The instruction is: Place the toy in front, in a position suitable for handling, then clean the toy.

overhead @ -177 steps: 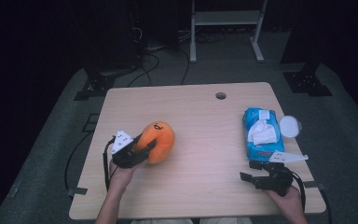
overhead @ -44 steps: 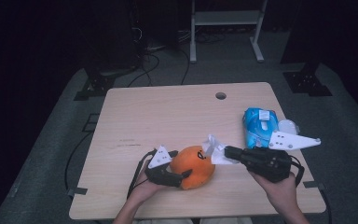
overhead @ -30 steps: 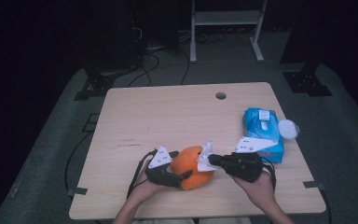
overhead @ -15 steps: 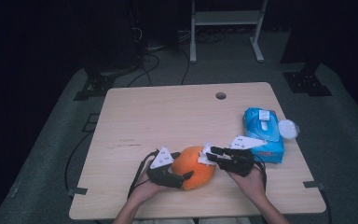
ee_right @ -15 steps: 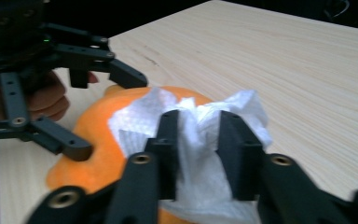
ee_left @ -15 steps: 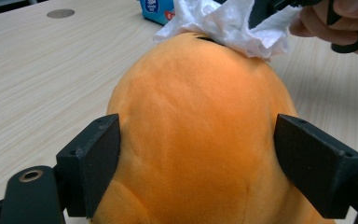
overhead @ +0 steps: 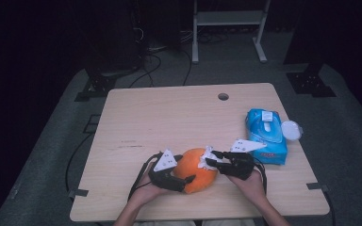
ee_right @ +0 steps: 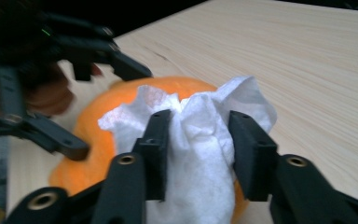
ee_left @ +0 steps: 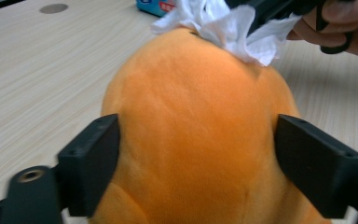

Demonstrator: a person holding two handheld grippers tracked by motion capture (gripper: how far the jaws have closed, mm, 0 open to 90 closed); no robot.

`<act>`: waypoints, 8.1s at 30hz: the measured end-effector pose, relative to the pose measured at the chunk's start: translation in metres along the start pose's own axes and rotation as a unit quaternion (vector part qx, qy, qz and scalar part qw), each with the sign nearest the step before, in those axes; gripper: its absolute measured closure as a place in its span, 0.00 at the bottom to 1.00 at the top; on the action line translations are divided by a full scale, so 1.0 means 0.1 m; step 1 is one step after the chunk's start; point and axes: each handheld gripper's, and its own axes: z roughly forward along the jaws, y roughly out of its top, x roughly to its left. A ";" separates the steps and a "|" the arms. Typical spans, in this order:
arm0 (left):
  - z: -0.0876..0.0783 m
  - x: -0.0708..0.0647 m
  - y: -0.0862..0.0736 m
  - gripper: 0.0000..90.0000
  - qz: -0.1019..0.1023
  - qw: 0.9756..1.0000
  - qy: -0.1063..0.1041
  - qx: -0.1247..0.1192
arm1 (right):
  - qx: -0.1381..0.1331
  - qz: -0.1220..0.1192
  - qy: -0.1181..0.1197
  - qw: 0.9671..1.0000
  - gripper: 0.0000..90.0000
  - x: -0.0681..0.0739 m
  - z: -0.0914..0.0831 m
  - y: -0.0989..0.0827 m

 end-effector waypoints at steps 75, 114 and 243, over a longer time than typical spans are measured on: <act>-0.06 0.29 -0.22 0.46 -0.058 0.998 0.026 -0.031 | 0.048 -0.175 -0.024 0.983 0.87 0.76 0.17 -0.01; 0.04 0.18 -0.14 0.37 -0.042 0.998 0.011 -0.038 | -0.001 -0.004 -0.050 0.999 0.87 0.04 -0.11 -0.04; 0.08 0.06 -0.01 0.30 -0.050 0.999 0.020 -0.002 | 0.002 -0.076 -0.048 0.996 0.88 0.34 -0.11 0.09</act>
